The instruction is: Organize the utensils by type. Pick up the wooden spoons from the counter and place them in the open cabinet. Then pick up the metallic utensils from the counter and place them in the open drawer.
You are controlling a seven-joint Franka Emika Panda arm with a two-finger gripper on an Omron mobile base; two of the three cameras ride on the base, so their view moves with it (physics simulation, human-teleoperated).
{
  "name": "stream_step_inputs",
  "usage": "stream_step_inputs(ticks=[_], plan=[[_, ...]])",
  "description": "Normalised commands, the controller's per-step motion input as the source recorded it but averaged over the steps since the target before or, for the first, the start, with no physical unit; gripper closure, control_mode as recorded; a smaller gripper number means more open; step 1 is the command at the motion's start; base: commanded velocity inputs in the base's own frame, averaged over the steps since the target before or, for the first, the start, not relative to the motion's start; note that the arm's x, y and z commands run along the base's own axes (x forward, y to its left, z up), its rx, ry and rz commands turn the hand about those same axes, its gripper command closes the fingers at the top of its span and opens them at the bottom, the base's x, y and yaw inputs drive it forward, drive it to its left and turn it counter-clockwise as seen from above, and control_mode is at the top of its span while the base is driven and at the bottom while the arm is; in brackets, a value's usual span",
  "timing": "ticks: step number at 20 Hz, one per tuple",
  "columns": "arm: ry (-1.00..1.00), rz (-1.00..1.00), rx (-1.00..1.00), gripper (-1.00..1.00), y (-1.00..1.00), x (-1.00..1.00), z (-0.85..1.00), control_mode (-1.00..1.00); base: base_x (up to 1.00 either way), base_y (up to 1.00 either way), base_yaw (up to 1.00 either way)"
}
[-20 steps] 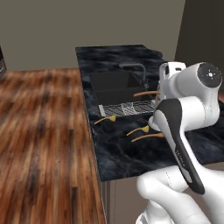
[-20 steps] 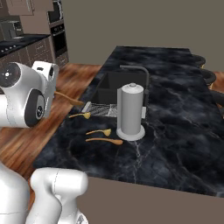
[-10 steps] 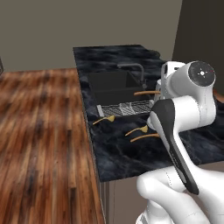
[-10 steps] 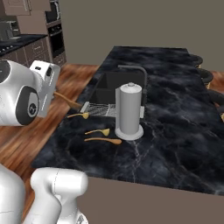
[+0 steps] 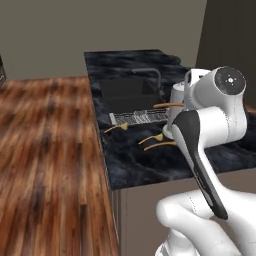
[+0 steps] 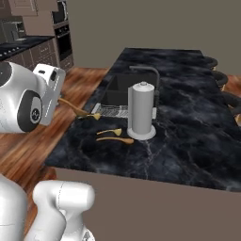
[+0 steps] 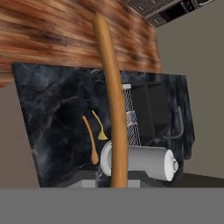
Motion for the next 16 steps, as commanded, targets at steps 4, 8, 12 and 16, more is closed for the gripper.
stream_step_inputs(ticks=[4, 8, 12, 16], plan=[[0.00, 0.00, 0.00, 1.00, 0.00, 0.00, 0.00, 1.00, -0.68, 0.31, 0.00], [0.00, 0.00, 0.00, 1.00, 0.00, 0.00, 0.00, 1.00, -0.25, 0.80, 0.00], [0.00, 0.00, 0.00, 1.00, 0.00, 0.00, 0.00, 1.00, 0.00, 0.98, 0.00], [0.00, 0.00, 0.00, 1.00, 0.00, 0.00, 0.00, 1.00, 0.01, 1.00, 0.02]])
